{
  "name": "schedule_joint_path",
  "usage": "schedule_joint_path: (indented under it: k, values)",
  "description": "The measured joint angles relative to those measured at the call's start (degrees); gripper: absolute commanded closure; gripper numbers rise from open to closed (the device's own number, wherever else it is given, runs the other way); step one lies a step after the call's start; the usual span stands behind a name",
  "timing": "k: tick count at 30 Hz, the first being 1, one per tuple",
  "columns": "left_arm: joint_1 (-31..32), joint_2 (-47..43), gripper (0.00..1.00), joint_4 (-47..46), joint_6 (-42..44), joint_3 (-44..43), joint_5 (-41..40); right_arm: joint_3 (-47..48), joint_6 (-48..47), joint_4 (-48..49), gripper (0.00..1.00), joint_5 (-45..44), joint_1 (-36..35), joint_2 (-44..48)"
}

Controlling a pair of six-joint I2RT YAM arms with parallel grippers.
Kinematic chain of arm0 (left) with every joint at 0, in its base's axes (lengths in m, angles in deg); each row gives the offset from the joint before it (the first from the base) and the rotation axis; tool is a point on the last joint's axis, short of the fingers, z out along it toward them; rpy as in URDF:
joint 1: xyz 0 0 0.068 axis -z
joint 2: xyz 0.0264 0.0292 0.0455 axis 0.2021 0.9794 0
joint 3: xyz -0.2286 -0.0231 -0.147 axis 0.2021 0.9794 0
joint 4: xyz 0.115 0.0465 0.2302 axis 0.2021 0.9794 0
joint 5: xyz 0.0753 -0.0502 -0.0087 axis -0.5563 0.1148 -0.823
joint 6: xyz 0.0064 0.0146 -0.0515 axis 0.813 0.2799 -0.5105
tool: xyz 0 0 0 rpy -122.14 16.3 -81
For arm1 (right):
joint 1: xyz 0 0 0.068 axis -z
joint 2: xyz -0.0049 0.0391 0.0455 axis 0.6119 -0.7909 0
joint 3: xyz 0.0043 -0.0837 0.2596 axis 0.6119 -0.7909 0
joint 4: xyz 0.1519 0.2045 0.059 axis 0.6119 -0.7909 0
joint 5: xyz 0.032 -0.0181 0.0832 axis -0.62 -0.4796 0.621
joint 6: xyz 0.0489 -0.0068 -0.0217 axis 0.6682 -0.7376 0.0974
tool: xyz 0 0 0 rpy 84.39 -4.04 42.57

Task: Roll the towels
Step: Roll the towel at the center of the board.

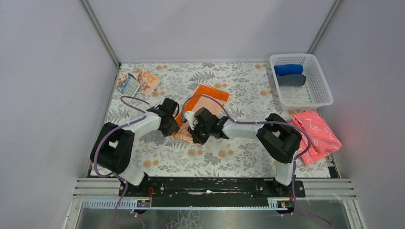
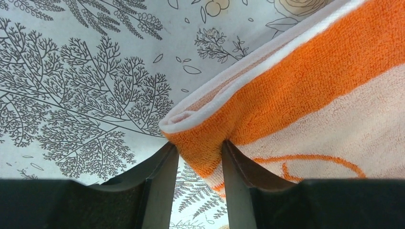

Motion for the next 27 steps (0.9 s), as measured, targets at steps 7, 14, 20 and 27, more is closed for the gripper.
schedule_joint_path:
  k: [7, 14, 20, 27]
  values:
    - [-0.96, -1.09, 0.34, 0.92, 0.13, 0.28, 0.50, -2.16, 7.74, 4.37, 1.00, 15.74, 6.08, 0.09]
    - [-2.34, -10.95, 0.23, 3.45, -0.46, 1.11, -0.52, -7.67, 18.40, 11.47, 1.00, 27.80, 9.97, 0.09]
    - [-2.60, -16.06, 0.23, 4.68, -1.01, 1.14, 1.01, -11.30, 30.47, 22.47, 1.00, 35.21, 13.14, -0.13]
    - [-2.60, -16.70, 0.23, 4.79, -1.81, 3.50, 4.20, -12.96, 40.44, 29.00, 1.00, 38.58, 16.20, -2.84]
